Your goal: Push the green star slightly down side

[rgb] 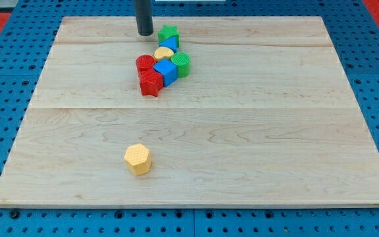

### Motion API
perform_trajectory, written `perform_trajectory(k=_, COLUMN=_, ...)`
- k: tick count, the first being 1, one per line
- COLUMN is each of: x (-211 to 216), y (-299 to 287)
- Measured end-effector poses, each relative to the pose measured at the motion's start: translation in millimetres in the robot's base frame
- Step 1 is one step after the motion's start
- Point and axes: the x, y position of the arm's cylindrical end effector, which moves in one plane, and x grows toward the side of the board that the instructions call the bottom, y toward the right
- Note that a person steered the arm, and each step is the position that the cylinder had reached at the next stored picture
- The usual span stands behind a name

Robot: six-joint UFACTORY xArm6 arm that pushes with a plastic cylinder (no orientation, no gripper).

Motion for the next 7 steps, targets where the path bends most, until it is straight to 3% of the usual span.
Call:
perform_trajectory(k=1, x=-34, y=0)
perform_trajectory(k=3, x=-38, y=52)
perform_trajectory(k=4, x=-31, y=89)
perform_trajectory(k=6, x=33, y=71)
perform_trajectory(k=7, x=31, y=64)
